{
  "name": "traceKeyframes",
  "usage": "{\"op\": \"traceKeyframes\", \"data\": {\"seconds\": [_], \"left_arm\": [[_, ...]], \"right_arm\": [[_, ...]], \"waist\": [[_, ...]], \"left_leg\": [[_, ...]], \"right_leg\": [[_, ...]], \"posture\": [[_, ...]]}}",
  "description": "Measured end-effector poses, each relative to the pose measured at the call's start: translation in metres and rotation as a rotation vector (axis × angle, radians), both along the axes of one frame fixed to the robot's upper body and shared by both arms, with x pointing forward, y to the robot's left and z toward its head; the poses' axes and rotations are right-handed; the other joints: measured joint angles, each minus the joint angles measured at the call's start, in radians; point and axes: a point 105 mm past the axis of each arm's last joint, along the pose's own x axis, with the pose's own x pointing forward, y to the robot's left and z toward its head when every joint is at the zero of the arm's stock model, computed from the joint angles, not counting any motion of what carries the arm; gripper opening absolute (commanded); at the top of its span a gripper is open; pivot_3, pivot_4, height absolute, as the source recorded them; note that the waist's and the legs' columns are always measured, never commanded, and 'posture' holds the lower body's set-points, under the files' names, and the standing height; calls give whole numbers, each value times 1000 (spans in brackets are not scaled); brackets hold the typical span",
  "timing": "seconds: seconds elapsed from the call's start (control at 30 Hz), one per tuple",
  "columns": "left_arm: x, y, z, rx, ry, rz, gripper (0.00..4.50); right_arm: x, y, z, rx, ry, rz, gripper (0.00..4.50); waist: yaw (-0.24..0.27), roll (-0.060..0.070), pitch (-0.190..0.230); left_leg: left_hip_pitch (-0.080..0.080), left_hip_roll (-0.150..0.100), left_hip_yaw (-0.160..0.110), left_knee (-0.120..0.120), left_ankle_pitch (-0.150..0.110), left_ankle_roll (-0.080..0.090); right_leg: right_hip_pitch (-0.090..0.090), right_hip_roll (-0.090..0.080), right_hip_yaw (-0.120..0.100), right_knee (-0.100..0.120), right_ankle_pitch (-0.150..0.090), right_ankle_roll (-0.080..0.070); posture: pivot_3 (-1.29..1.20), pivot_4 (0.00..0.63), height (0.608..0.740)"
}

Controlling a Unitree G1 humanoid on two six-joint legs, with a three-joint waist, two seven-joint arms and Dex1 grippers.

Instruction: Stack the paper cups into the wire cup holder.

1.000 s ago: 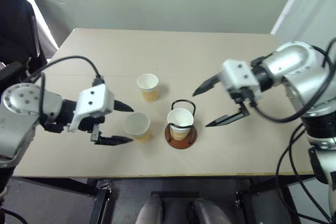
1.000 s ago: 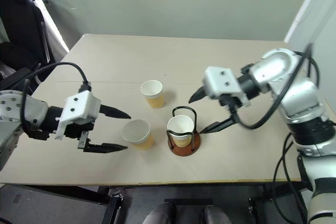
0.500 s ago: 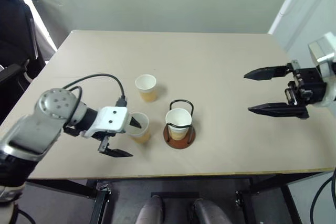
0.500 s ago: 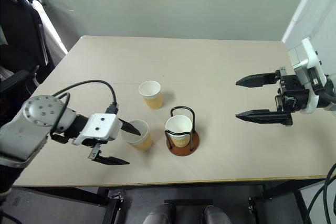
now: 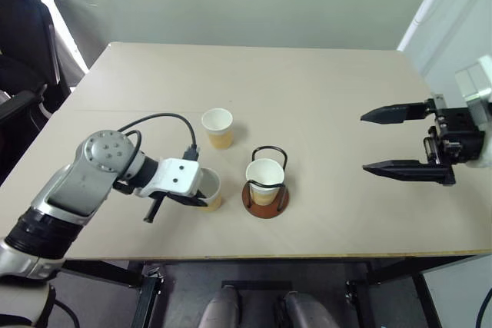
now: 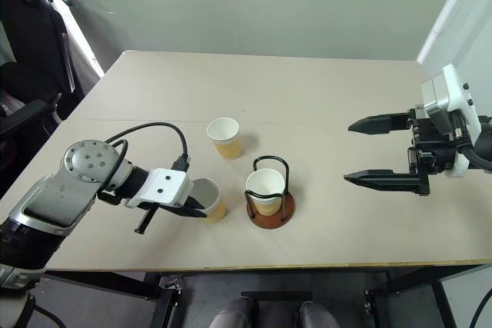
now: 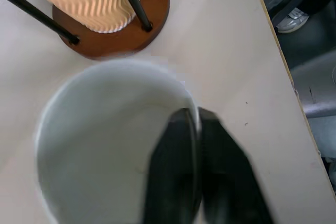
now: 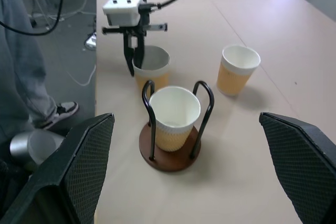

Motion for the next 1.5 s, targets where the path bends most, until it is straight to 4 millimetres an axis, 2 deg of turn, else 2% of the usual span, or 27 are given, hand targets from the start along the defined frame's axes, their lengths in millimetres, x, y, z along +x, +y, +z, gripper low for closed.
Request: {"op": "traceKeyframes", "data": {"seconds": [0.17, 0.27, 0.33, 0.43, 0.53, 0.63, 0.73, 0.9, 1.13, 1.5], "left_arm": [[-1, -3, 7, -12, 13, -25, 8], [-1, -12, 27, -89, 26, -40, 8], [5, -23, 54, -161, -6, -60, 8], [19, -36, 115, -275, -146, -91, 8], [26, -51, 159, -369, -211, -144, 8], [22, -77, 176, -389, -221, -264, 8], [17, -98, 169, -369, -178, -371, 8], [13, -111, 136, -279, -77, -463, 8], [23, -110, 120, -171, -119, -509, 8], [20, -107, 106, -129, -89, -552, 8]], "right_arm": [[0, -1, 1, -5, -4, -7, 4500], [0, -2, 3, 9, -5, -7, 4500], [-1, -3, 6, 27, -8, -4, 4500], [-3, -6, 7, 22, -8, -13, 4500], [-2, -10, 3, 11, 1, -33, 4500], [-1, -11, 1, 9, -2, -50, 4500], [-1, -11, -4, -2, 1, -67, 4500], [-6, -14, -3, -12, -24, -110, 4500], [-12, -18, -3, -11, -27, -162, 4500], [-17, -19, -4, -13, -32, -190, 4500]], "waist": [[1, 0, 0], [3, 0, 0], [9, 0, 0], [14, 0, 0], [15, 0, 0], [16, 0, 1], [15, 0, 1], [15, 1, 1], [15, 1, 1], [16, 2, 1]], "left_leg": [[-1, 0, 0, 0, 0, 0], [-2, 0, 0, 2, 0, 1], [-2, -1, -1, 4, 0, 1], [-3, -1, -1, 7, -2, 3], [-3, -1, -1, 10, -4, 6], [-5, -3, 0, 13, -6, 9], [-6, -4, 3, 14, -8, 11], [-9, -4, 5, 17, -9, 13], [-11, -4, 5, 22, -10, 15], [-17, -5, 5, 34, -14, 20]], "right_leg": [[0, 0, 0, 0, 0, 1], [0, 0, 0, 0, 0, 1], [0, 0, 0, 0, 1, 2], [1, 0, 0, 0, 1, 3], [2, -1, 0, -1, 0, 4], [2, -2, 0, -1, 0, 7], [3, -4, 2, -1, -1, 11], [0, -5, 3, -1, -3, 15], [0, -5, 3, -1, -2, 16], [0, -6, 3, -1, 1, 22]], "posture": [[0, 150, 740], [0, 150, 740], [0, 150, 740], [0, 150, 740], [0, 150, 740], [0, 150, 740], [0, 150, 740], [0, 150, 740], [0, 150, 740], [0, 150, 740]]}}
